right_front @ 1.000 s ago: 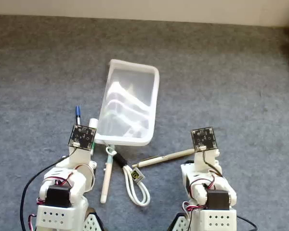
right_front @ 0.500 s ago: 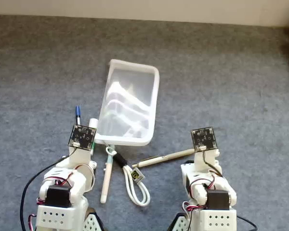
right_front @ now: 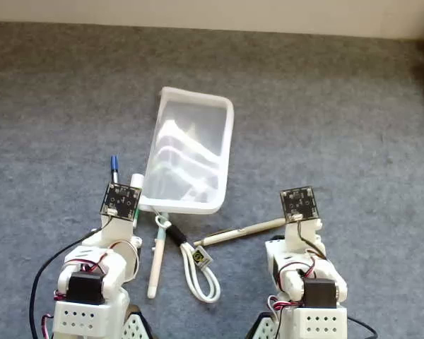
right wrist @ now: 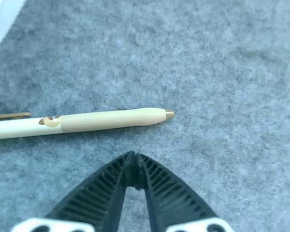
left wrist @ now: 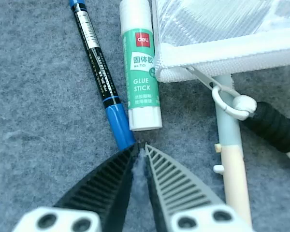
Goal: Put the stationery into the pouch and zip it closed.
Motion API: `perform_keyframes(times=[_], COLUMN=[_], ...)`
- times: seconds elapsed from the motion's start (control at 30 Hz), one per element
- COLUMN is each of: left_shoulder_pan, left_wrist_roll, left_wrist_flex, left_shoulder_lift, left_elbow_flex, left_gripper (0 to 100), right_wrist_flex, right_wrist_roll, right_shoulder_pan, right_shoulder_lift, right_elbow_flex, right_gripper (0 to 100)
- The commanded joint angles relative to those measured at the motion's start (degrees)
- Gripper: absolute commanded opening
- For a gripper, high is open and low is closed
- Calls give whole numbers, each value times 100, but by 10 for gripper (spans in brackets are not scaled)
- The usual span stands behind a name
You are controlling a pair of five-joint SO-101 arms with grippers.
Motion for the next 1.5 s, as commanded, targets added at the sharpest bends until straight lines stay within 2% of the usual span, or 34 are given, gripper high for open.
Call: perform_keyframes(times=[0.0, 0.97, 1.1, 1.3, 1.47], left_shoulder_pan=[-22, -57, -549, -1956, -2404], left_wrist_roll=[62, 35, 35, 35, 35], left_wrist_flex=[44, 53, 44, 44, -141], left_shoulder_lift=[-40, -57, -57, -66, -66], left_elbow_flex=[136, 101, -136, -347, -303], left_gripper=[42, 44, 45, 45, 45], right_wrist_flex=[40, 40, 40, 4, -233], right_wrist_roll=[53, 53, 53, 53, 53], right_shoulder_pan=[-4, -110, -92, -92, -101], right_shoulder_lift=[-92, -92, -92, -92, -92], right_elbow_flex=[637, 664, 655, 629, 365], right_gripper=[5, 5, 5, 5, 5])
